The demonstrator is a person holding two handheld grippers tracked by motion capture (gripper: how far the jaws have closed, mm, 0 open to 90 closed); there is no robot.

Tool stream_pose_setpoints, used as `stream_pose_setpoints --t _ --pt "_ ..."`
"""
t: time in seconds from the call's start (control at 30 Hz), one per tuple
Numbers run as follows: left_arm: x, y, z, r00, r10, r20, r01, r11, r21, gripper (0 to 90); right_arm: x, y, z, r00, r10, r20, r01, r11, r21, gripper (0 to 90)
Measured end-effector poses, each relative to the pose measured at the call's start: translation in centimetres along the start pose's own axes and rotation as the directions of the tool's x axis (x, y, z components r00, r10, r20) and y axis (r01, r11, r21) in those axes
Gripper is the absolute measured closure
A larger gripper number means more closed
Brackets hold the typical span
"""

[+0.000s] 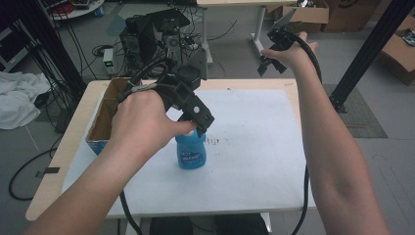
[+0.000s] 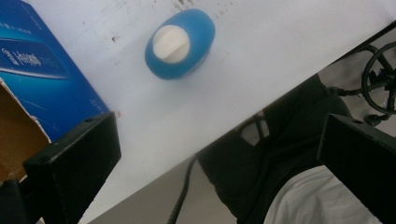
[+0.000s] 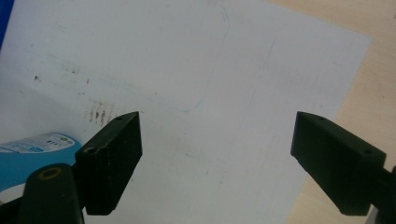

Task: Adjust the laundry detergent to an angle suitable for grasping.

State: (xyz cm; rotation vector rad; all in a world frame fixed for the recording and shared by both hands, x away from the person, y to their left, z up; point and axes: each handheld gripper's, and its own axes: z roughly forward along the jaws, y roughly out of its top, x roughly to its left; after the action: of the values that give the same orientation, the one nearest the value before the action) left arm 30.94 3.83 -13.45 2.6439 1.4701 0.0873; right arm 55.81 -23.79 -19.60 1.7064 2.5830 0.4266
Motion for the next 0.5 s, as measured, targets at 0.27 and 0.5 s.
stream_pose_setpoints --t 0.27,0.5 --pt "0.01 -0.16 0.02 1.0 0.003 0.002 -0.003 1.0 -0.002 0.1 0.38 -0.38 0.11 1.0 -0.001 0.003 0.001 1.0 0.013 16.5" --pt "-0.26 -0.26 -0.11 0.9999 0.015 -0.003 -0.015 0.9999 0.0 0.2 0.62 -0.65 -0.21 1.0 -0.008 0.002 0.008 1.0 -0.006 16.5"
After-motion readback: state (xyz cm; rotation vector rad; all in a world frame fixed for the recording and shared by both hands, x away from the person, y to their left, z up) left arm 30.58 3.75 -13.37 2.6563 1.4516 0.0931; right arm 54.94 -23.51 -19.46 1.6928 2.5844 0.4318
